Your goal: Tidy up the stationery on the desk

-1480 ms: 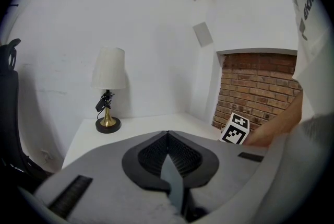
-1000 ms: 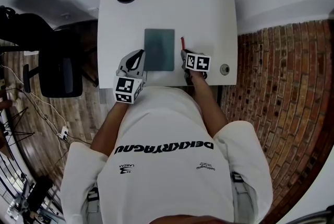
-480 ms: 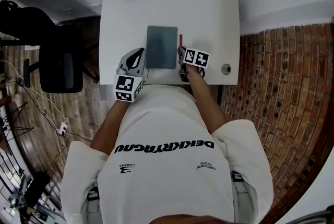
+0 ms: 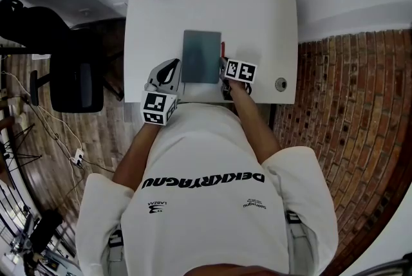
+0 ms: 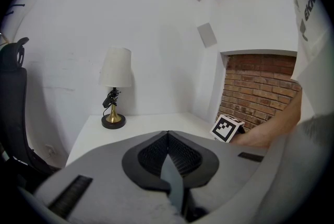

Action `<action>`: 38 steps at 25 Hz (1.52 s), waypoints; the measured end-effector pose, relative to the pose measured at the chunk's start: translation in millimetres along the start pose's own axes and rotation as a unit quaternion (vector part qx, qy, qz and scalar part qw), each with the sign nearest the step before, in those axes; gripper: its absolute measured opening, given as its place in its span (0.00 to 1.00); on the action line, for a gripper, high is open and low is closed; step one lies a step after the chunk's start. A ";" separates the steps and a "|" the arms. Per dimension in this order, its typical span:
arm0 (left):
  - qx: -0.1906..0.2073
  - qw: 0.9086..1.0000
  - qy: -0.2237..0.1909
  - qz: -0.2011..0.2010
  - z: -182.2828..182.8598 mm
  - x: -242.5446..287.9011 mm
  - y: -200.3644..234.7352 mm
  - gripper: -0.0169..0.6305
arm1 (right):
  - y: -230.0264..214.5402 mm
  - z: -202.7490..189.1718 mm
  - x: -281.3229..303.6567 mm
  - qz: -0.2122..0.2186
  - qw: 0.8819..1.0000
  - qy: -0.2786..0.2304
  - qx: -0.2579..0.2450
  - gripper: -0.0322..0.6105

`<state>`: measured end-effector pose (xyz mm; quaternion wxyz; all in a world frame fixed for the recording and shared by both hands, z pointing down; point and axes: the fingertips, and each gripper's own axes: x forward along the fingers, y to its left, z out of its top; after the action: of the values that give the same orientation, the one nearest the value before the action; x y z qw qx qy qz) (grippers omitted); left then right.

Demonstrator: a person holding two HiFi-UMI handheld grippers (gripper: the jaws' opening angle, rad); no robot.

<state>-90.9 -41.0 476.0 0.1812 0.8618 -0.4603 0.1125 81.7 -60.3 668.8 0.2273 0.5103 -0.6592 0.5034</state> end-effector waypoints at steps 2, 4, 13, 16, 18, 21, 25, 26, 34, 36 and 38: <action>-0.002 1.000 0.000 0.001 -0.2 -0.5 1.1 0.02 | 0.3 -0.1 0.0 -0.002 1.000 0.000 -0.002 0.12; -0.003 1.000 0.000 0.001 0.0 -0.8 1.3 0.02 | 0.3 -0.2 -0.1 -0.003 1.000 0.000 -0.003 0.13; -0.007 1.000 0.005 -0.003 -2.9 1.0 2.0 0.02 | 0.1 0.9 -2.6 -0.004 1.000 -0.005 -0.010 0.14; -0.007 1.000 0.005 -0.006 -2.7 2.4 2.4 0.02 | 1.1 2.4 -4.8 -0.001 1.000 -0.009 -0.006 0.14; -0.007 1.000 0.004 -0.008 -2.2 3.7 2.4 0.02 | 2.0 6.2 -7.4 0.004 1.000 -0.017 0.003 0.14; -0.006 1.000 0.003 -0.011 -0.5 6.3 0.7 0.02 | 2.8 14.5 -15.5 0.014 0.999 -0.033 0.014 0.14; -0.006 1.000 0.002 -0.015 2.4 9.4 0.0 0.02 | 8.9 26.9 -29.2 0.027 0.998 -0.055 0.012 0.14; -0.005 1.000 0.002 -0.016 3.2 10.1 -0.1 0.02 | 12.0 30.3 -33.1 0.032 0.997 -0.062 0.011 0.13; 0.005 1.000 0.004 -0.030 8.9 16.3 -9.9 0.02 | 47.2 62.2 -73.6 0.061 0.987 -0.140 -0.038 0.11; 0.009 0.999 0.005 -0.033 10.0 18.1 -13.4 0.02 | 58.6 70.6 -86.0 0.067 0.982 -0.164 -0.060 0.11; 0.013 0.999 0.006 -0.035 11.4 19.3 -16.1 0.02 | 69.5 77.5 -98.0 0.068 0.976 -0.186 -0.087 0.11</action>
<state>-66.5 -52.0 469.3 0.1766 0.8791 -0.4271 0.1166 72.4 -88.1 528.9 0.1097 0.5270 -0.7644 0.3549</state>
